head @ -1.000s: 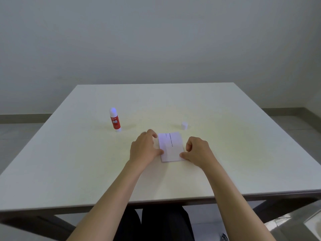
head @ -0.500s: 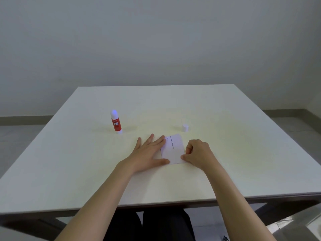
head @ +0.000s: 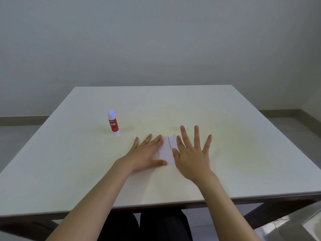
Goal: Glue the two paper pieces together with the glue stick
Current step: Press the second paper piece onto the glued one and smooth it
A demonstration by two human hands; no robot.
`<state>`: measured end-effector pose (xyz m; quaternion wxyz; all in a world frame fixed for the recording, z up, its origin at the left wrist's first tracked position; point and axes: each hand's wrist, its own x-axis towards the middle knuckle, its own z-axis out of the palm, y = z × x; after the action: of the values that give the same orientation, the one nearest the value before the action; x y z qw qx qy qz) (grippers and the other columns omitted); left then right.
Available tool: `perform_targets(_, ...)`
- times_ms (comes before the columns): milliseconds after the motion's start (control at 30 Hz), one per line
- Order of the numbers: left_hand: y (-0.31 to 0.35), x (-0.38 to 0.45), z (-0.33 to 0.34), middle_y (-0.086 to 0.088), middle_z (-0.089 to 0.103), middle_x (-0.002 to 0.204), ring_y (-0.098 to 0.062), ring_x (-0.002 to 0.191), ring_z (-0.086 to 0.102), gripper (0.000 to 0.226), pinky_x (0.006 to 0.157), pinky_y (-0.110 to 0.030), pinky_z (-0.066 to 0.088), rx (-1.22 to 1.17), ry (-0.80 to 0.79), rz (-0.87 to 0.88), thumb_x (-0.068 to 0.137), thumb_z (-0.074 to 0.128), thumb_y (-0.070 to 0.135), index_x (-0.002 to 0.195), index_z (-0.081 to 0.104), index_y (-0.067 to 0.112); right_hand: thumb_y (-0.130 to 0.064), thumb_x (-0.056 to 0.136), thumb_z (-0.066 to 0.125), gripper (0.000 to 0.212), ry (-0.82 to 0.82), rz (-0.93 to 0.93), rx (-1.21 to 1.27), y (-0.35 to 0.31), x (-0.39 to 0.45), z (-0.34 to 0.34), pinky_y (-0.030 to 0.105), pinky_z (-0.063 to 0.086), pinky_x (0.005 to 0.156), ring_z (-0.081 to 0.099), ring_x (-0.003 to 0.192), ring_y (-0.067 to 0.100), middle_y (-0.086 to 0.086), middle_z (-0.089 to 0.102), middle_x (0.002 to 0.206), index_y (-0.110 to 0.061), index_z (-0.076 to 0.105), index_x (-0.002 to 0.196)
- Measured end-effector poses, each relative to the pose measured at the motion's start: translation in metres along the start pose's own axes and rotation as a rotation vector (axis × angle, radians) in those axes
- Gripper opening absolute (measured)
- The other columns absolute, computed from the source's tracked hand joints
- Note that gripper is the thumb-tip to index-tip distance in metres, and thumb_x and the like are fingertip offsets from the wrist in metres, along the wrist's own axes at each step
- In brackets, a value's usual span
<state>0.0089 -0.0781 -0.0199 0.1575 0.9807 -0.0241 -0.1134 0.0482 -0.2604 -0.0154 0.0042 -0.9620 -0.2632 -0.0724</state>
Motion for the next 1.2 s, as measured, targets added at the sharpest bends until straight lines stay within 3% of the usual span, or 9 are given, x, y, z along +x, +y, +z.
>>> perform_targets(133, 0.000, 0.001, 0.000, 0.016, -0.011, 0.159, -0.011, 0.147, -0.015, 0.092, 0.117, -0.049, -0.012, -0.010, -0.002, 0.007, 0.084, 0.042, 0.067, 0.151, -0.007, 0.027, -0.043, 0.099, 0.012, 0.059, -0.068, -0.139, 0.019, 0.000, 0.000, -0.005, 0.055, -0.038, 0.091, -0.029, 0.142, 0.032, -0.009, -0.009, 0.162, -0.018, 0.006, 0.152)
perform_targets(233, -0.001, 0.001, -0.002, 0.014, -0.014, 0.159, -0.013, 0.146, -0.017, 0.087, 0.117, -0.049, -0.013, 0.024, -0.020, 0.022, 0.089, 0.043, 0.057, 0.151, -0.008, 0.026, -0.050, 0.098, 0.008, 0.062, -0.198, -0.260, 0.109, -0.017, -0.005, 0.005, 0.055, -0.034, 0.097, -0.030, 0.143, 0.026, -0.013, -0.018, 0.160, -0.023, -0.008, 0.151)
perform_targets(333, -0.002, 0.004, -0.003, 0.012, -0.017, 0.159, -0.018, 0.145, -0.023, 0.085, 0.116, -0.049, -0.016, 0.058, -0.038, 0.014, 0.091, 0.043, 0.051, 0.150, -0.011, 0.024, -0.054, 0.096, 0.006, 0.064, -0.257, -0.227, 0.156, -0.023, 0.002, 0.013, 0.056, -0.029, 0.103, -0.029, 0.143, 0.022, -0.013, -0.019, 0.159, -0.025, -0.012, 0.150)
perform_targets(633, -0.002, 0.006, -0.003, 0.015, -0.017, 0.158, -0.020, 0.143, -0.028, 0.101, 0.113, -0.053, -0.021, 0.098, -0.051, -0.032, 0.078, 0.036, 0.078, 0.150, -0.013, 0.027, -0.061, 0.093, 0.005, 0.073, -0.291, -0.048, 0.154, -0.007, 0.036, 0.017, 0.057, -0.027, 0.105, -0.028, 0.144, 0.024, -0.007, -0.011, 0.162, -0.020, -0.004, 0.152)
perform_targets(767, 0.000, 0.006, -0.006, 0.016, -0.017, 0.158, -0.019, 0.143, -0.027, 0.101, 0.113, -0.053, -0.020, 0.132, -0.069, -0.049, 0.078, 0.034, 0.079, 0.150, -0.013, 0.026, -0.064, 0.090, 0.003, 0.077, -0.207, -0.058, 0.131, -0.004, 0.012, 0.022, 0.056, -0.027, 0.105, -0.026, 0.145, 0.024, -0.006, -0.010, 0.162, -0.018, -0.005, 0.152)
perform_targets(933, 0.001, 0.005, -0.009, 0.015, -0.019, 0.158, -0.020, 0.143, -0.027, 0.100, 0.113, -0.053, -0.019, 0.147, -0.091, -0.050, 0.080, 0.037, 0.075, 0.150, -0.014, 0.025, -0.072, 0.072, -0.016, 0.096, -0.109, -0.071, 0.123, 0.000, -0.036, 0.028, 0.048, -0.038, 0.096, -0.023, 0.146, 0.022, -0.008, -0.010, 0.162, -0.020, -0.004, 0.152)
perform_targets(1200, 0.002, 0.004, -0.007, 0.016, -0.017, 0.159, -0.021, 0.145, -0.024, 0.100, 0.114, -0.054, -0.017, 0.125, -0.067, -0.050, 0.079, 0.035, 0.077, 0.149, -0.014, 0.026, -0.065, 0.091, 0.005, 0.076, -0.234, -0.056, 0.093, -0.003, 0.002, 0.011, 0.056, -0.031, 0.102, -0.026, 0.145, 0.027, -0.008, -0.005, 0.162, -0.021, -0.002, 0.152)
